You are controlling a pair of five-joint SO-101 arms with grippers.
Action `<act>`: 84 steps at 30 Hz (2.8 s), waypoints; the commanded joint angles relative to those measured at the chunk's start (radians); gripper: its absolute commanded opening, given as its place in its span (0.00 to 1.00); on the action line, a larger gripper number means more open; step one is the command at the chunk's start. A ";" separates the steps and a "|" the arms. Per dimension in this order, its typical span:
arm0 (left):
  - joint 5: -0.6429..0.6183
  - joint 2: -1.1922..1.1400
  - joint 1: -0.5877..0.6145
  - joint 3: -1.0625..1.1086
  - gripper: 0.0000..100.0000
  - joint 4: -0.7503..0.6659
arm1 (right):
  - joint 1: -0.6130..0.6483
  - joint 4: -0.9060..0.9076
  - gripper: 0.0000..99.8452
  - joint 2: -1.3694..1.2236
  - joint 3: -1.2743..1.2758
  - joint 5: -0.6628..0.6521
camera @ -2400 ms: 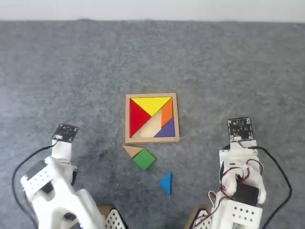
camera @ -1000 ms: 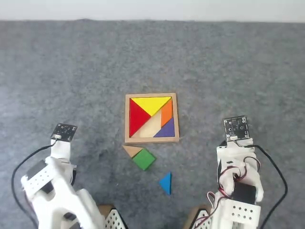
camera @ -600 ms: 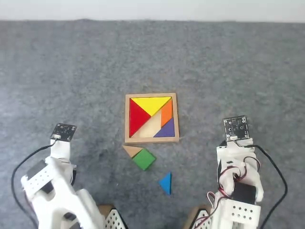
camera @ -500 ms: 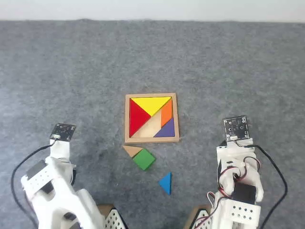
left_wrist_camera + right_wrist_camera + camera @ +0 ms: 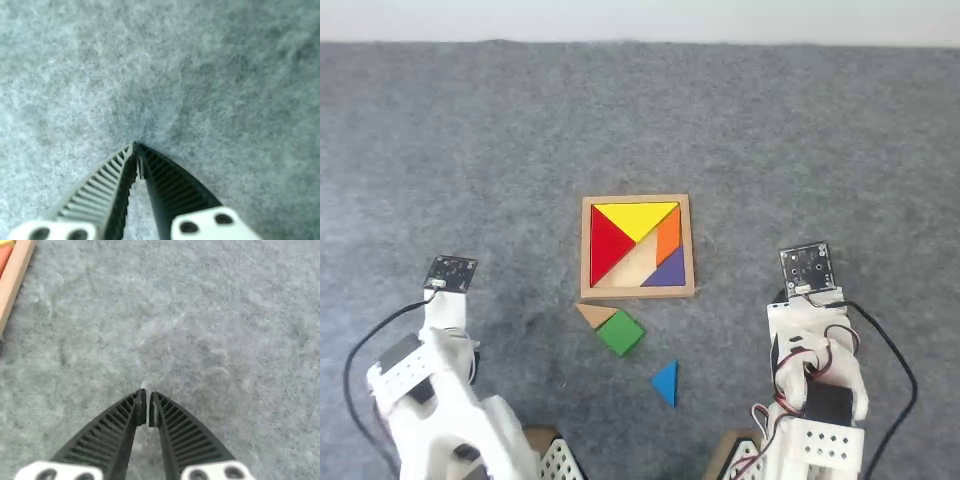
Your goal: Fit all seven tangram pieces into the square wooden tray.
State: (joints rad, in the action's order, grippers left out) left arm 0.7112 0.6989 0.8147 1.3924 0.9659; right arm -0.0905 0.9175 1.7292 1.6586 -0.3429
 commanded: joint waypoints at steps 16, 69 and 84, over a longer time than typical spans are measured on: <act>-0.008 0.021 0.035 0.002 0.01 -0.061 | 0.153 -0.004 0.04 0.010 0.005 0.060; -0.209 0.091 -0.086 0.012 0.01 -0.272 | 0.111 0.139 0.01 0.012 -0.063 0.017; -0.565 1.034 -0.445 0.294 0.01 0.057 | 0.147 0.168 0.01 0.012 -0.064 -0.025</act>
State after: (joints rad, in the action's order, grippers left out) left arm 0.1665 1.5213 0.3836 1.6947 0.9260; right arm 0.0338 1.0740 1.7308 1.6479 -0.3491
